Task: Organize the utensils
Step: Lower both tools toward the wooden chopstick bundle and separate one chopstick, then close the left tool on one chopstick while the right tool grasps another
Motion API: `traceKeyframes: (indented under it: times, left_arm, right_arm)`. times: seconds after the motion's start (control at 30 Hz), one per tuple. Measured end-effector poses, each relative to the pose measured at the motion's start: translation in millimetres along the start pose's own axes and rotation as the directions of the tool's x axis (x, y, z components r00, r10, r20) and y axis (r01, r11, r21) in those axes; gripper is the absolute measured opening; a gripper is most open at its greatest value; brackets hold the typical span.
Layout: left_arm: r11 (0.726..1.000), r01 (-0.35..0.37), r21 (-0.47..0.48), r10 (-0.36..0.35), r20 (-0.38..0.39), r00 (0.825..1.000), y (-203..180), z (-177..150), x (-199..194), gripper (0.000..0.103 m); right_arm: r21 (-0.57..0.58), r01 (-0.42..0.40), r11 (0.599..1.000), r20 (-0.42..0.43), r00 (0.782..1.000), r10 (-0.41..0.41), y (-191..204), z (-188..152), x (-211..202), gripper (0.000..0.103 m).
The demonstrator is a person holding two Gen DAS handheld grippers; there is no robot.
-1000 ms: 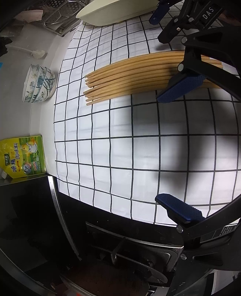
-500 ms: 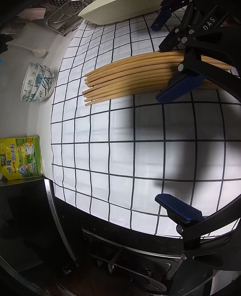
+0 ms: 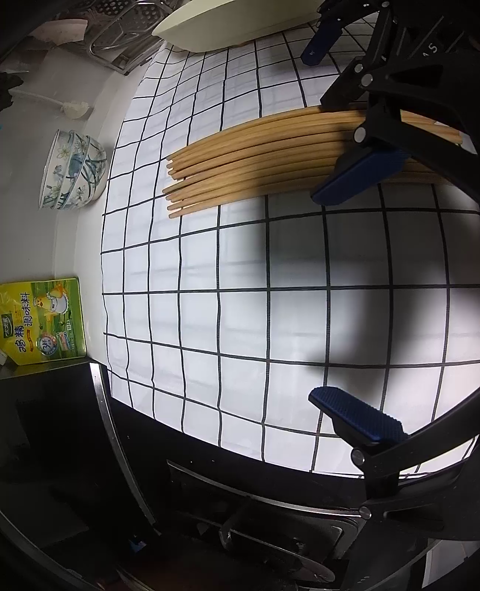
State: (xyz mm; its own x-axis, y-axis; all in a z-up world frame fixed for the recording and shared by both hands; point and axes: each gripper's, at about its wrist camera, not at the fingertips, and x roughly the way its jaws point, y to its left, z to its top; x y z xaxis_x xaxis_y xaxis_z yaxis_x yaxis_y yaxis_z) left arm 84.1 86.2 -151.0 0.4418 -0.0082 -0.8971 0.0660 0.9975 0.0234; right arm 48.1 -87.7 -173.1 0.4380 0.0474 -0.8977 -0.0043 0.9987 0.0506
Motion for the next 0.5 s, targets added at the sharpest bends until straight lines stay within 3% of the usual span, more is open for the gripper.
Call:
traceKeyframes:
  times: [0.5]
  left_arm:
    - [0.999,0.033,0.027,-0.032,-0.022,0.999,-13,-5,4,0.097]
  right_arm:
    - [0.047,0.048,0.998,-0.005,0.999,-0.047,-26,-4,-3,0.071]
